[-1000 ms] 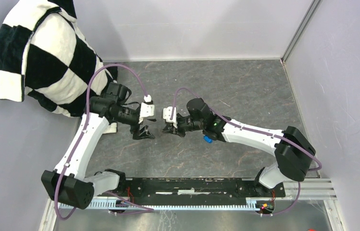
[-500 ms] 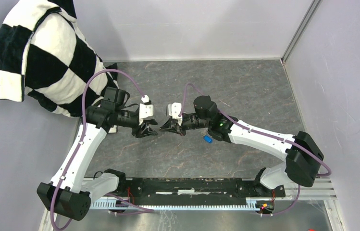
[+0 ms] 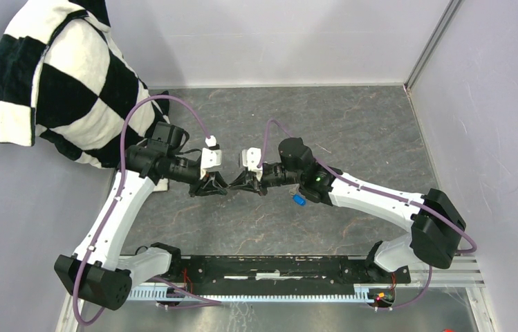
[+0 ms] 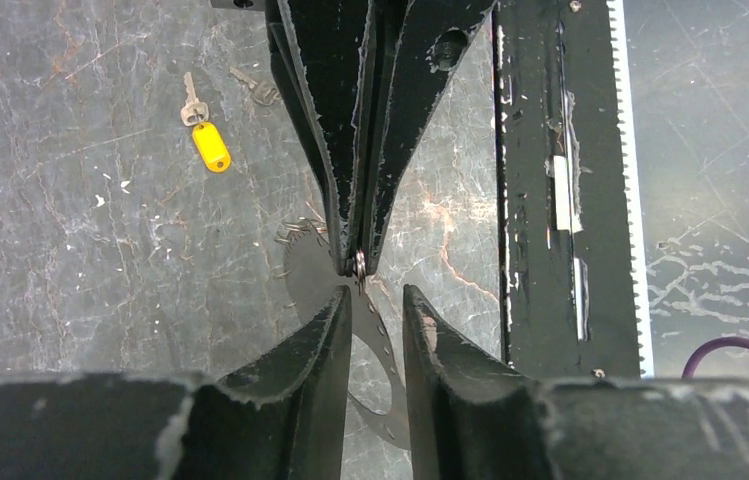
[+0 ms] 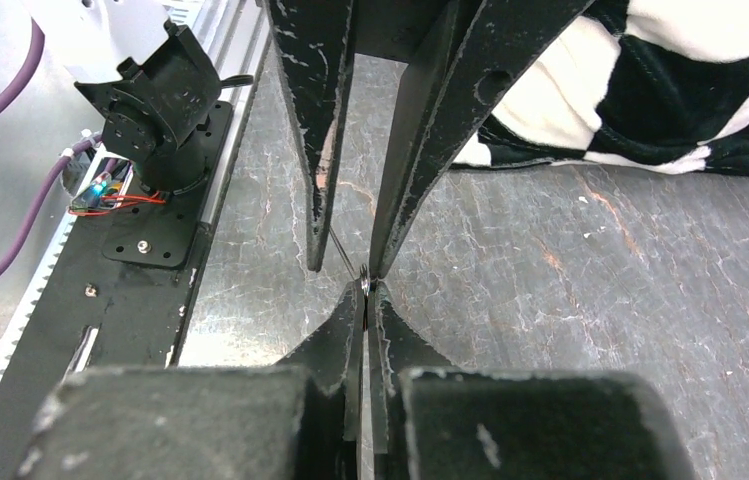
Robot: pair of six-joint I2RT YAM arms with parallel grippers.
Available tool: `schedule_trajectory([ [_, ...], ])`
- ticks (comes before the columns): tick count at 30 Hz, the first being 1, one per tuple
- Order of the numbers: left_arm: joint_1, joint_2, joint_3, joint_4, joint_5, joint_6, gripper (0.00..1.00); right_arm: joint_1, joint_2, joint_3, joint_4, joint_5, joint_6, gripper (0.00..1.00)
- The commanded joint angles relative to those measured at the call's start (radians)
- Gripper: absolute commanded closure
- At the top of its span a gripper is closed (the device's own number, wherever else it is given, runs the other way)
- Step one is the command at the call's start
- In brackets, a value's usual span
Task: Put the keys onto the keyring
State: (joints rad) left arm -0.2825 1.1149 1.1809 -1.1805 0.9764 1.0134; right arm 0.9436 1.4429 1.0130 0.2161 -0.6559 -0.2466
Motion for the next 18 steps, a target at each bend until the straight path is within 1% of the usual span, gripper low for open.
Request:
schedule_trajectory([
  [1,-0.005,-0.001,0.022,-0.030,0.035,0.055,0.70,0.012,-0.006,0.058,0.038,-0.032,0.006,1.00],
  [8,-0.006,0.004,0.022,-0.011,0.045,0.043,0.72,0.025,0.016,0.100,-0.008,-0.027,-0.012,1.00],
  [10,-0.006,0.002,0.018,-0.008,0.038,0.052,0.78,0.025,0.016,0.103,-0.014,-0.025,-0.014,1.00],
  [15,-0.006,-0.011,0.016,0.000,0.021,0.071,0.97,0.029,0.015,0.105,-0.036,-0.022,-0.026,1.00],
  [18,-0.006,-0.032,0.004,0.012,0.020,0.095,0.98,0.029,0.005,0.099,-0.047,-0.032,-0.030,0.96],
])
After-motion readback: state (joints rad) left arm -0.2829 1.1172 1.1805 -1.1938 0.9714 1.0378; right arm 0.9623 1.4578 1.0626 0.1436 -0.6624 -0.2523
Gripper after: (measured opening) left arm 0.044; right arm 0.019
